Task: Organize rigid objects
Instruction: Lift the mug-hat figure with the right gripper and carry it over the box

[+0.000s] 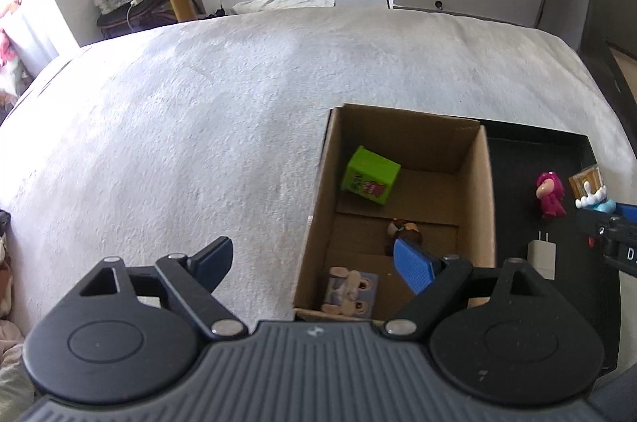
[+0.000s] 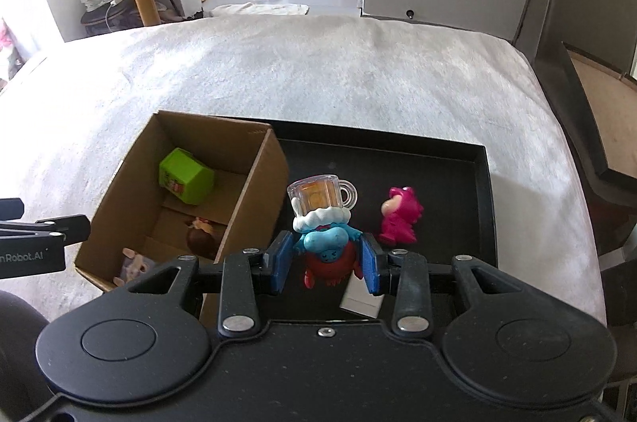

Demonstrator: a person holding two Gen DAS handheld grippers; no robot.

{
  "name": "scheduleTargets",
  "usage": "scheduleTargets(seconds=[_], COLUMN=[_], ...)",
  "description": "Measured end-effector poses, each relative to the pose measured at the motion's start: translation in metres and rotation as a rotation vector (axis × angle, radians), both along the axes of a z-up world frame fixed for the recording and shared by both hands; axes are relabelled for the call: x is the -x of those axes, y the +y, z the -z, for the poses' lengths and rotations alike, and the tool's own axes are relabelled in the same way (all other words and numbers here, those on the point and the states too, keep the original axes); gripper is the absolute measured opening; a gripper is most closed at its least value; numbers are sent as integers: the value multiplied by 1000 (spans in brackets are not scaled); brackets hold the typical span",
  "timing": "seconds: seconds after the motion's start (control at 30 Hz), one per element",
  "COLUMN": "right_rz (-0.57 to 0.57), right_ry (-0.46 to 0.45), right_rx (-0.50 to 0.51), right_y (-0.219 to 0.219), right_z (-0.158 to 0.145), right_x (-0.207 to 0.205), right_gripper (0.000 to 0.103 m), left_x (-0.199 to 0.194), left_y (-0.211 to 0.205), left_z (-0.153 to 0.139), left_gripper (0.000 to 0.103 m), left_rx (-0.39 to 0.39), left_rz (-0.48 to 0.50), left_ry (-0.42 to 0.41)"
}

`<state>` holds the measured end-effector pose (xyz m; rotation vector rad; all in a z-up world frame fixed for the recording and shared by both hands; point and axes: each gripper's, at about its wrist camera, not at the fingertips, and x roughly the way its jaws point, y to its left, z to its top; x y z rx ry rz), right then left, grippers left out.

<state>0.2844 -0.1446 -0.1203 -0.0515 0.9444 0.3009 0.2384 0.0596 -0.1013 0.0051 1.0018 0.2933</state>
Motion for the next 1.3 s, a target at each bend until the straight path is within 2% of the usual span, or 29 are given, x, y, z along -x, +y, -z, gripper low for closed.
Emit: scheduleTargets(seconds=[0.17,0.33,0.73,0.97,1.03,1.1,1.2,1.3], right_rz=[-4,-8,-61,-92,-110,-125,-135,-147], right_ry=[-7,-14,-14,2,6,11,24,29], right_rx=[-1,-6,8,4,2,9,10,14], right_y=[15,30,63,74,79,84,92,99], right_z=[-5,-9,-7,3,6,10,17,23], right_x=[4,5,-7,-19,-23,-27,-34,-40], right_gripper=[36,36,36,36,36,36,36,36], left_x=[4,3,-7,-22,-25,-28,-33,-37], left_y=[18,34,47,46,45,46,49,50], left_z=[-2,0,25,43,47,53,60,66], left_gripper=[86,84,72,58,51,40,32,30], left_rx=[17,73,120,150,157,168,184,195], left_rz=[4,-9,-11,-5,0,-3,-10,-8], left_ry=[-8,-14,25,46,47,59,74,93])
